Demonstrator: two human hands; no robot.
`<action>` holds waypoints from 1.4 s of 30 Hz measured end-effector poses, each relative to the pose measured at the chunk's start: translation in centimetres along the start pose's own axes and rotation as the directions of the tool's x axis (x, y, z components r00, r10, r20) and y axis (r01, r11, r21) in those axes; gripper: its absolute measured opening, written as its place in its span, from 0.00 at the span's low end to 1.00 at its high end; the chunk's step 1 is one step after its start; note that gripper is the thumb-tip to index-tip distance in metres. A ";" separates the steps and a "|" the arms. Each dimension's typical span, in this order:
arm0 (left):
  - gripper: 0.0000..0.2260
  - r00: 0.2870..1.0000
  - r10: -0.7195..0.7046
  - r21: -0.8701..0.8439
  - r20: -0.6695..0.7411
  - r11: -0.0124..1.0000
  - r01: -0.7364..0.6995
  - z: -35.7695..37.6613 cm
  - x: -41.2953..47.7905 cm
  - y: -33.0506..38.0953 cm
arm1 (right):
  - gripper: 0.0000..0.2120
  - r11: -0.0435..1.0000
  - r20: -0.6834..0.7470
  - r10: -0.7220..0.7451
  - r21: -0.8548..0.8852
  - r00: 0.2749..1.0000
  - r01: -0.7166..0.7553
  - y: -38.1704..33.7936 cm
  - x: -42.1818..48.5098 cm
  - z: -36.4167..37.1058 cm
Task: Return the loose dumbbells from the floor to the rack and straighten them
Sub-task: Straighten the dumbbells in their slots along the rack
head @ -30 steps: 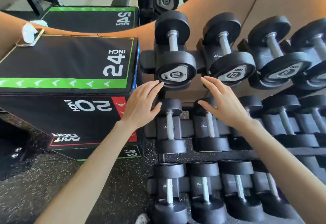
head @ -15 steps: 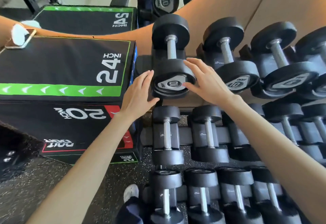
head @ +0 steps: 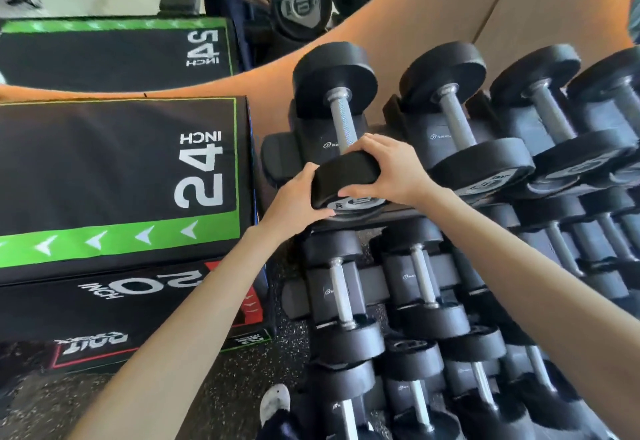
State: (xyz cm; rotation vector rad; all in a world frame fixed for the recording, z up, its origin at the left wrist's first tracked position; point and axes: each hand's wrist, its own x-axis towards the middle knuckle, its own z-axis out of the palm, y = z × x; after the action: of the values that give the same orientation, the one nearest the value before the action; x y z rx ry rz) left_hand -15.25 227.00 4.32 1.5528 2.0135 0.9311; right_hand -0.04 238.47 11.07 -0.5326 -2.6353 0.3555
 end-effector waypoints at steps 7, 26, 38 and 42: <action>0.25 1.000 -0.005 0.097 0.008 0.995 0.004 -0.4 0.5 1.2 | 0.26 0.995 -0.069 0.007 0.095 0.998 -0.001 0.6 0.0 0.6; 0.26 0.978 0.094 -0.305 -0.185 0.941 -0.148 0.4 -1.2 -0.2 | 0.23 0.846 -0.063 0.213 0.510 0.975 -0.152 2.1 -1.6 1.4; 0.25 0.763 0.191 -0.350 -0.617 0.802 -0.484 6.1 2.0 -1.2 | 0.26 0.939 -0.159 0.012 0.342 0.987 0.044 2.7 -0.9 1.7; 0.27 0.722 0.308 -0.190 -0.620 0.833 -0.519 6.0 3.0 -1.4 | 0.26 0.898 -0.239 0.034 0.433 0.970 0.075 3.9 -1.5 2.1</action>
State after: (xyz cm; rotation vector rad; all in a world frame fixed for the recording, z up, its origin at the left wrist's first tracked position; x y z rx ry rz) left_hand -12.88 231.19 -0.62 1.6829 1.6842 2.0356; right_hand 1.45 241.02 7.45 -0.3671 -2.2240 0.8028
